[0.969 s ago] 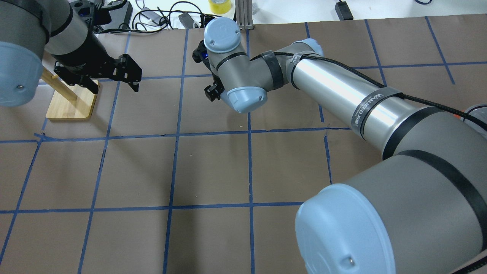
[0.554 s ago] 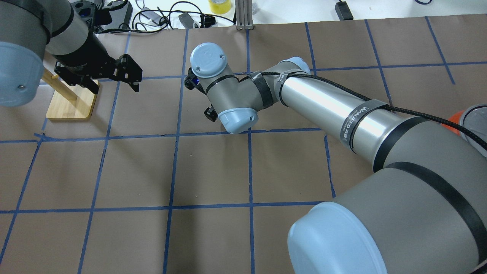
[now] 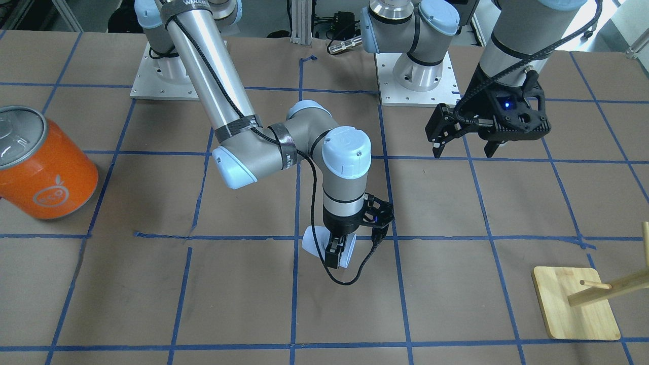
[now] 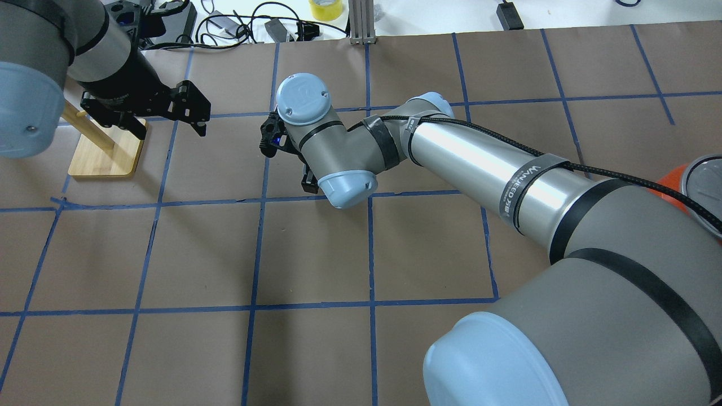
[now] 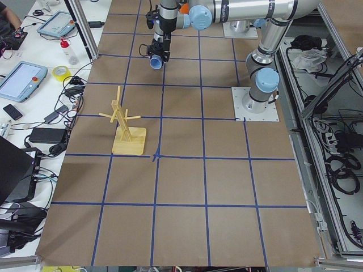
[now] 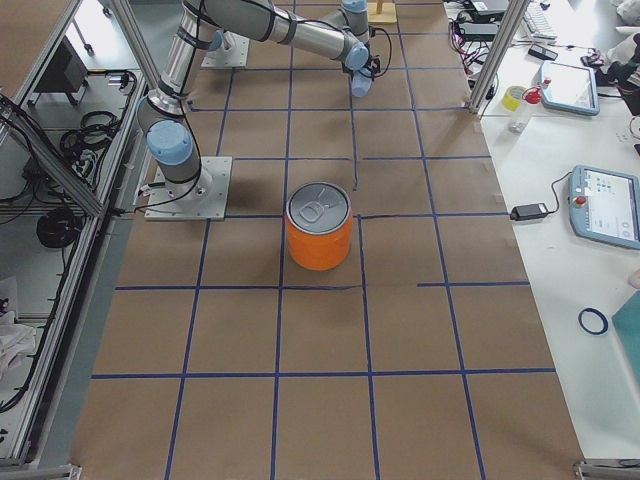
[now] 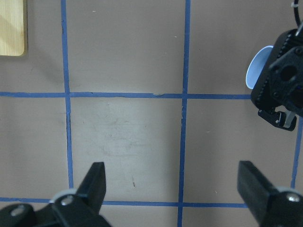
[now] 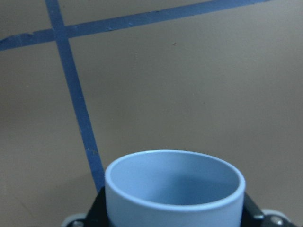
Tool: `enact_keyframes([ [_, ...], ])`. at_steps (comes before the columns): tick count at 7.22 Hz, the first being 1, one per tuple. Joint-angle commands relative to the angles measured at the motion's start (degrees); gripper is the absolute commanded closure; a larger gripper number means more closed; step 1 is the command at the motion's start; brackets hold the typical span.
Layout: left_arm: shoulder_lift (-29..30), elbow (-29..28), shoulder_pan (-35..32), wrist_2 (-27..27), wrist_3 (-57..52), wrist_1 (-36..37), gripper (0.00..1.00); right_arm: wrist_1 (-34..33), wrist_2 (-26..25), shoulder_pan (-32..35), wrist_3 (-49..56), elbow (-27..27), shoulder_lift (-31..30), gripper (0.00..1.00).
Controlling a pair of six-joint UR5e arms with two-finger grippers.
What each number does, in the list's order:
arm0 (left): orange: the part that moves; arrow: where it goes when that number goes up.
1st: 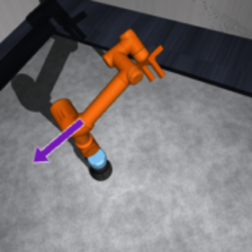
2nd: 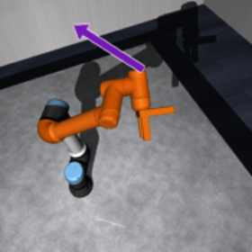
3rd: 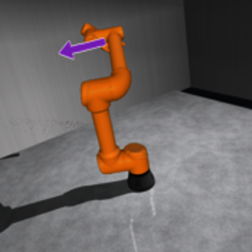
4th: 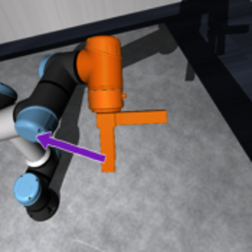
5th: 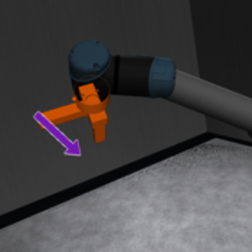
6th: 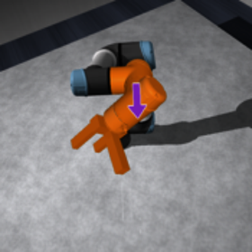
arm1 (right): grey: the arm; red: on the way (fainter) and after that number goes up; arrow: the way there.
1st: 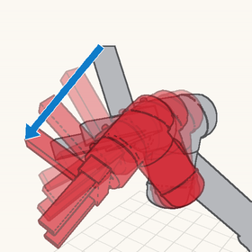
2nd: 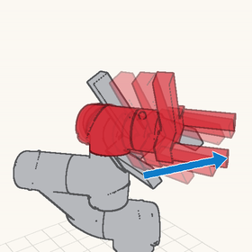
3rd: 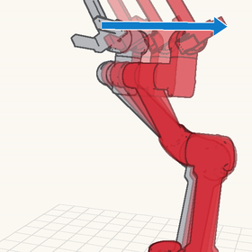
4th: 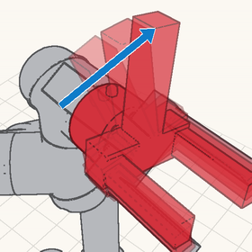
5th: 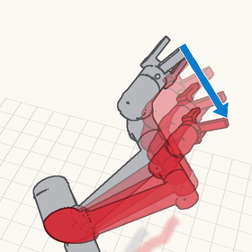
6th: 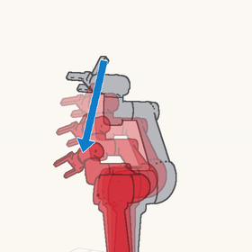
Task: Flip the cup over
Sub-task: 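Hold the cup above the table with the right gripper, tilting it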
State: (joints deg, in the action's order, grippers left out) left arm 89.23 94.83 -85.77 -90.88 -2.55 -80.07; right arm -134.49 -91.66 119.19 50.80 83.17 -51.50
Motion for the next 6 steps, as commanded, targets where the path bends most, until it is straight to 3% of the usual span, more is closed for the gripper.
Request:
enact_keyframes([
  [1, 0.1, 0.0, 0.0, 0.0, 0.0, 0.0, 0.0, -0.2, 0.7, -0.5, 8.1, 0.9, -0.1, 1.0],
  [6, 0.2, 0.0, 0.0, 0.0, -0.1, 0.0, 0.0, -1.0, 0.8, -1.3, 10.1, 3.7, -1.1, 0.97],
])
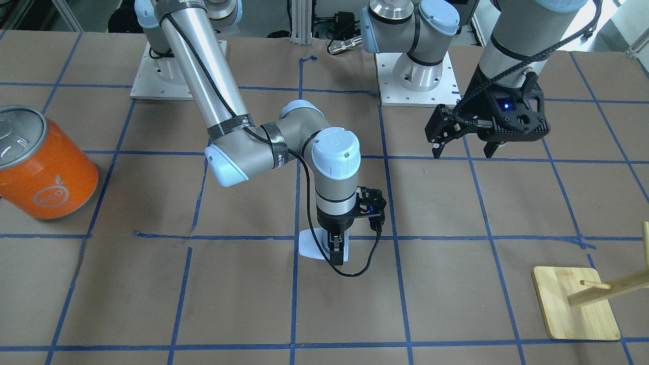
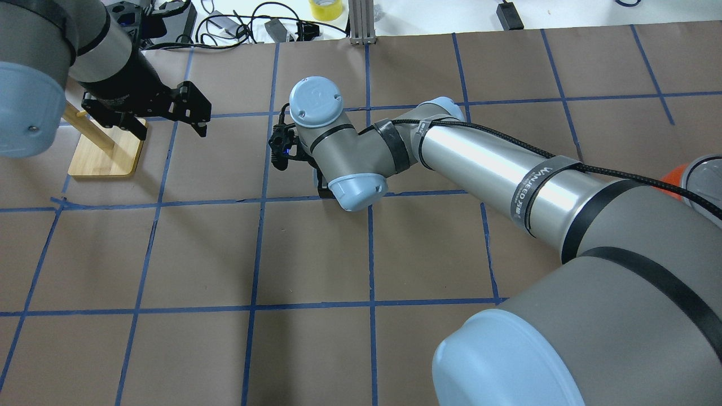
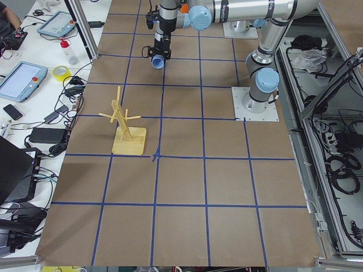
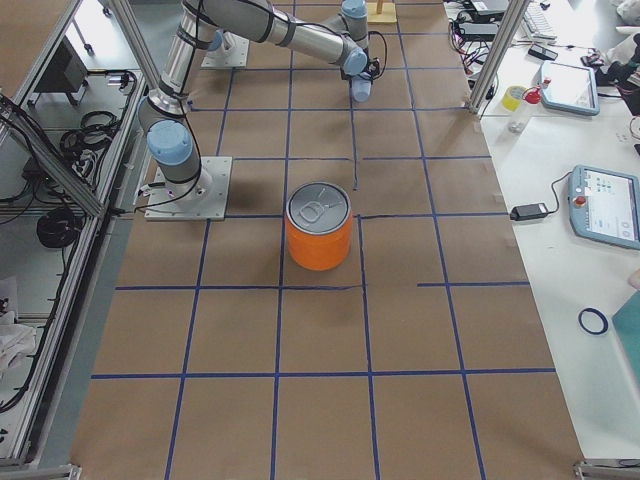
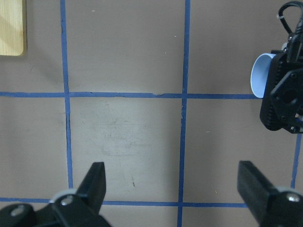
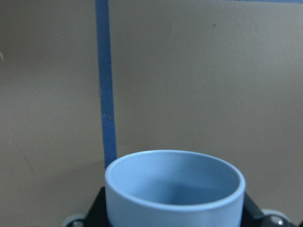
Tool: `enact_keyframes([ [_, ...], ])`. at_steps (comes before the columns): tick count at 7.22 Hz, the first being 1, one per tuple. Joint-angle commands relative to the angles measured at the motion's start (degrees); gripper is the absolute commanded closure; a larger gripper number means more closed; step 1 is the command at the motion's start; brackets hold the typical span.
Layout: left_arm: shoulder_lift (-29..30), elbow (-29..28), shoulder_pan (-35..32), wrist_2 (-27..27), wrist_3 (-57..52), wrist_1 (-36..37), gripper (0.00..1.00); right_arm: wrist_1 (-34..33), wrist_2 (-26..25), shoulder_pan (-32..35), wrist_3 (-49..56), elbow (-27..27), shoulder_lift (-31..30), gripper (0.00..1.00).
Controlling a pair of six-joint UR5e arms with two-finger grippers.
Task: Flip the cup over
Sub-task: 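Hold the cup above the table with the right gripper, tilting it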
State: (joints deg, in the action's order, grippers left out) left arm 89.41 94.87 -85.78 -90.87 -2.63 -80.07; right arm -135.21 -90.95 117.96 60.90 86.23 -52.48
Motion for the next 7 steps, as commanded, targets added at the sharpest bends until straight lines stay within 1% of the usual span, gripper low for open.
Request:
enact_keyframes([
  [1, 0.0, 0.0, 0.0, 0.0, 0.0, 0.0, 0.0, -0.5, 0.2, -0.1, -0.1, 0.6, -0.1, 0.92],
  [4, 0.1, 0.0, -0.1, 0.4, 0.2, -0.1, 0.0, -0.5, 0.2, 0.1, 0.3, 0.7, 0.2, 0.73],
  [6, 0.1, 0.0, -0.1, -0.2, 0.1, -0.1, 0.0, -0.4, 0.0, 0.2, 0.2, 0.7, 0.3, 0.63],
  [7, 0.2, 0.0, 0.0, -0.2, 0.1, -0.2, 0.0, -0.3, -0.1, 0.3, 0.2, 0.9, 0.4, 0.57],
])
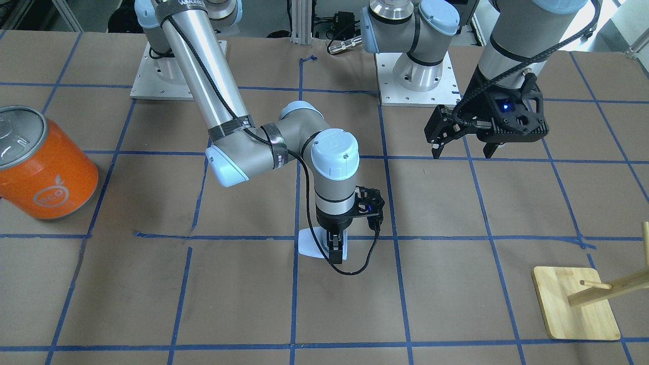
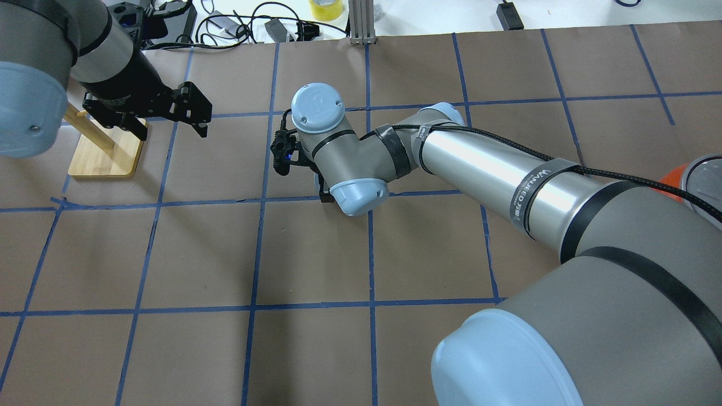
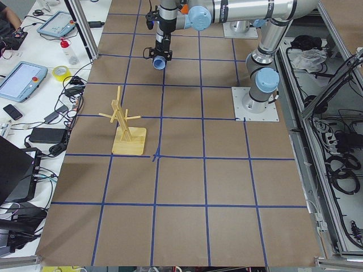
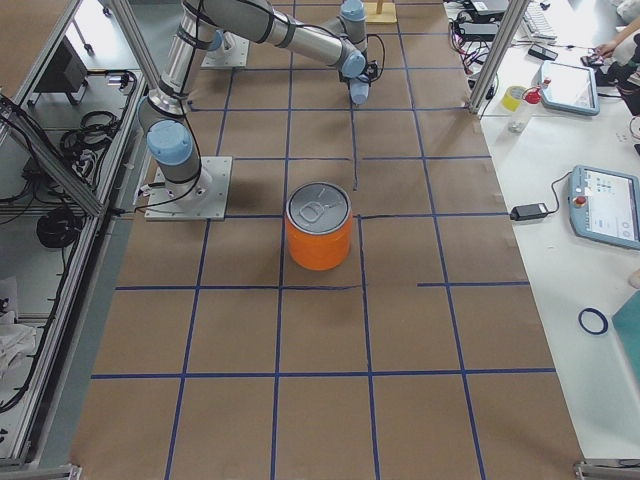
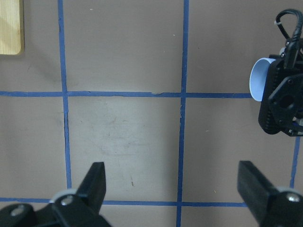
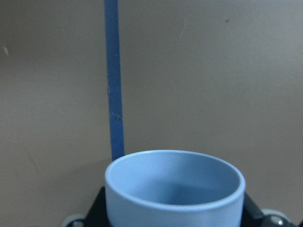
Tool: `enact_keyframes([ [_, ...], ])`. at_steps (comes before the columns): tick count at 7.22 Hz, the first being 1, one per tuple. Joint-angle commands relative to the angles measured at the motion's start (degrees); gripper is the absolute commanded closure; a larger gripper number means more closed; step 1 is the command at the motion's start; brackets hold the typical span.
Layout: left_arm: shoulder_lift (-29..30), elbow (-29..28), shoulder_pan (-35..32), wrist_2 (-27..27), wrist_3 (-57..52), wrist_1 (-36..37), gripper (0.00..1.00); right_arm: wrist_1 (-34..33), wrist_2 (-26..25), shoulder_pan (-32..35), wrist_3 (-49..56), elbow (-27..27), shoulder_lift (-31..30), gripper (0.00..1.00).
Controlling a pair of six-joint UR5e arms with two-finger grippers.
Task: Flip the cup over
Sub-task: 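Hold the cup above the table with the right gripper, tilting it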
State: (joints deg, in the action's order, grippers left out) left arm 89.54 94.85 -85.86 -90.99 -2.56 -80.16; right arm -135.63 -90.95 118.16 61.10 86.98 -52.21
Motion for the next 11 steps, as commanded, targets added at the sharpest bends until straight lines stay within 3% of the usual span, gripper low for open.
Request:
enact_keyframes([
  [1, 0.0, 0.0, 0.1, -0.1, 0.0, -0.1, 0.0, 0.0, -0.2, 0.1, 0.1, 0.4, 0.0, 0.52],
  [2, 0.0, 0.1, 0.1, -0.1, 0.0, 0.0, 0.0, 0.0, -0.6, 0.1, 0.2, 0.4, -0.2, 0.23],
  [4, -0.1, 0.0, 0.1, -0.2, 0.1, -0.1, 0.0, -0.1, -0.6, 0.1, 0.2, 0.3, -0.2, 0.11],
  [6, -0.1, 0.1, 0.2, 0.3, 0.2, -0.5, 0.0, -0.1, -0.4, 0.2, -0.1, 0.3, -0.2, 0.1],
  [7, -0.1, 0.1, 0.1, 0.3, 0.3, -0.4, 0.0, -0.1, -0.8, 0.4, 0.0, 0.4, -0.1, 0.03],
  [9, 0.0, 0.1, 0.1, 0.0, 0.4, -0.1, 0.0, -0.4, -0.8, 0.3, -0.1, 0.1, -0.5, 0.02],
  [11, 0.0, 0.1, 0.1, 0.0, 0.1, 0.0, 0.0, 0.6, -1.0, -0.6, -0.5, 0.1, -4.9, 0.03],
])
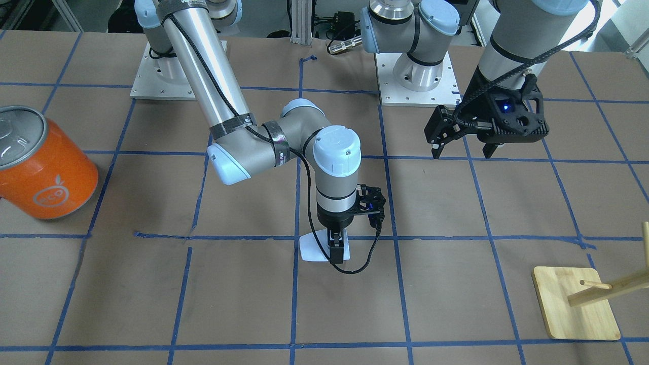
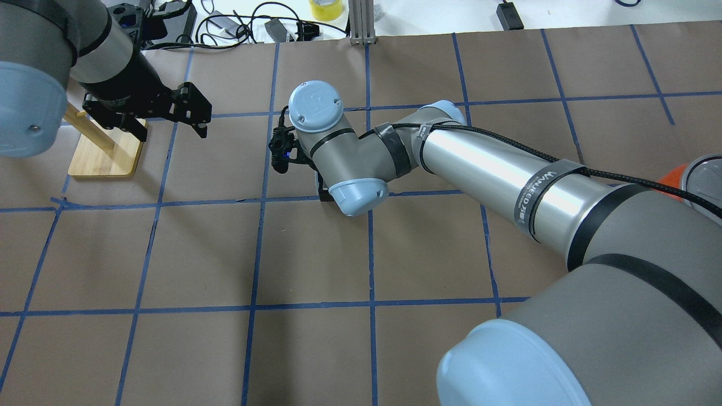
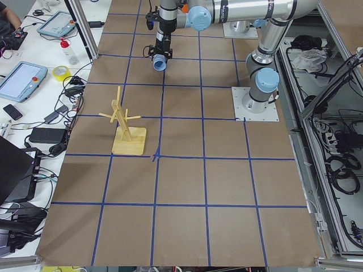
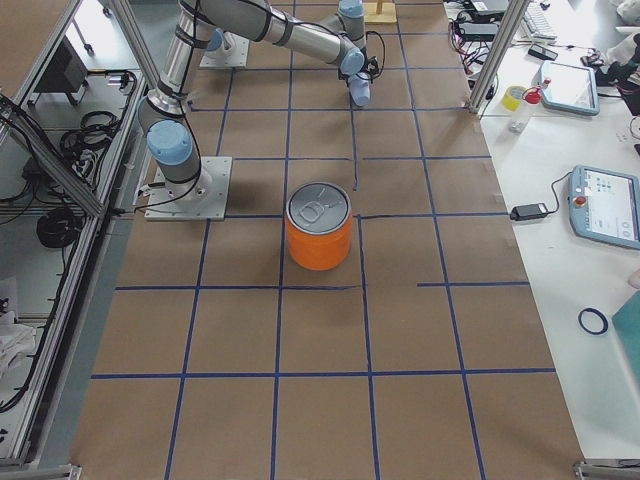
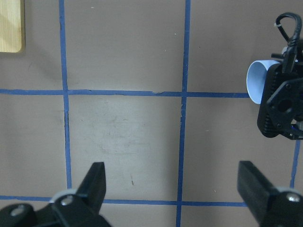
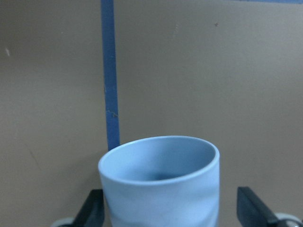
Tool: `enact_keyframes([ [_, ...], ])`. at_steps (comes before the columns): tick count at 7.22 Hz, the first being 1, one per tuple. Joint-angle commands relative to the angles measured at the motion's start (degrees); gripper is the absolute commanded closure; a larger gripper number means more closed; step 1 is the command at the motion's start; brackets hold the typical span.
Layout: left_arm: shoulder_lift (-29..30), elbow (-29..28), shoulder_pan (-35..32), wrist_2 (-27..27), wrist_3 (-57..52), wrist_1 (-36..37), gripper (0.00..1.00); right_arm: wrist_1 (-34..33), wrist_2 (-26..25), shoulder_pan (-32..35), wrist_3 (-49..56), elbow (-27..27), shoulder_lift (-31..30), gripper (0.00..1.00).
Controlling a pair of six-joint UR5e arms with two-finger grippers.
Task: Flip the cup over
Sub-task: 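Lay the cup on its side and open the right gripper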
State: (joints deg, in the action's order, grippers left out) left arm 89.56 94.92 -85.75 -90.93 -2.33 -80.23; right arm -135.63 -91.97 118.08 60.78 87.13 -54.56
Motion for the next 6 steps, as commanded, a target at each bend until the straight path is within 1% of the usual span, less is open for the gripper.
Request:
enact_keyframes([
  [1, 0.0, 0.0, 0.0, 0.1, 0.0, 0.0, 0.0, 1.0, 0.1, -0.6, -0.6, 0.1, -4.5, 0.03],
  [2, 0.0, 0.0, 0.0, -0.3, 0.0, -0.6, 0.0, 1.0, 0.0, -2.5, -0.8, 0.1, -5.5, 0.04],
  [3, 0.4, 0.1, 0.1, 0.4, -0.1, -0.2, 0.0, 1.9, 0.3, -5.9, -2.5, 0.1, -8.2, 0.01],
  [4, 1.7, 0.3, 0.1, 0.8, -0.1, 0.0, 0.0, 6.7, 0.6, -8.7, -3.1, -0.3, -11.5, 0.01],
  [5, 3.0, 1.4, 0.2, 3.7, 0.0, 2.4, 0.0, 12.6, 0.7, -10.6, -5.6, 0.1, -15.7, 0.01],
  [6, 5.0, 2.3, 0.2, 9.2, 0.5, 4.3, 0.0, 16.9, 0.6, -13.5, -12.3, 0.1, -19.0, 0.0],
])
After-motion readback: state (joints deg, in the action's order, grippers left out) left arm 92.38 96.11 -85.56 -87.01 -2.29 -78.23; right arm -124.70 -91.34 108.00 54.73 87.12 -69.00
